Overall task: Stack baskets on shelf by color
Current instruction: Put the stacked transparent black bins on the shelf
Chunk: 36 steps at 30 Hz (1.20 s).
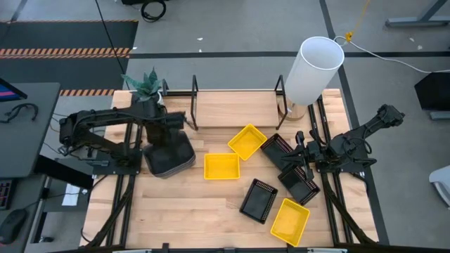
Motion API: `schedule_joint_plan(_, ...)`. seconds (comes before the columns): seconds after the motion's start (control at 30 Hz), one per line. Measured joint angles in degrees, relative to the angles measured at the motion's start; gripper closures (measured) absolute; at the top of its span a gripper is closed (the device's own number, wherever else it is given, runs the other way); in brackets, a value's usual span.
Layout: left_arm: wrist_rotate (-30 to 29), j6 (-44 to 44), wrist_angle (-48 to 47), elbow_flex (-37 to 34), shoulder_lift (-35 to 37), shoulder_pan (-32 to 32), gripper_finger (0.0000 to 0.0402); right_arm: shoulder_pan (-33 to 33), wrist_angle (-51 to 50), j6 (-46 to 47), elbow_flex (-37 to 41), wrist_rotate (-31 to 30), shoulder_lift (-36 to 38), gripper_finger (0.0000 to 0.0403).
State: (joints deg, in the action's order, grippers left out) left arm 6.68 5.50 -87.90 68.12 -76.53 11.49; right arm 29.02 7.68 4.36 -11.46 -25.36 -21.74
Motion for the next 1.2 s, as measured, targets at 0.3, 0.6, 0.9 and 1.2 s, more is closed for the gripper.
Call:
schedule_joint_plan(0.3,-6.45,-0.64,-2.10,0.00,0.09,-17.19,0.0237,0.00,0.00,0.00,0.00,-0.02,0.00,0.0380)
schedule_joint_plan(0.6,-10.09,-0.39,-2.14,0.00,-0.30,-30.89,0.0130,0.01,-0.01,0.00,0.00,0.00,0.00,0.0380)
schedule_joint_plan(0.9,-11.92,-1.72,0.03,-6.32,-0.44,-39.08,0.0105,0.02,0.00,0.00,0.00,0.00,0.00,0.0380)
schedule_joint_plan(1.2,-12.99,0.45,6.84,-14.82,-0.46,-40.55,0.0108,0.02,0.00,0.00,0.00,0.00,0.00,0.0380)
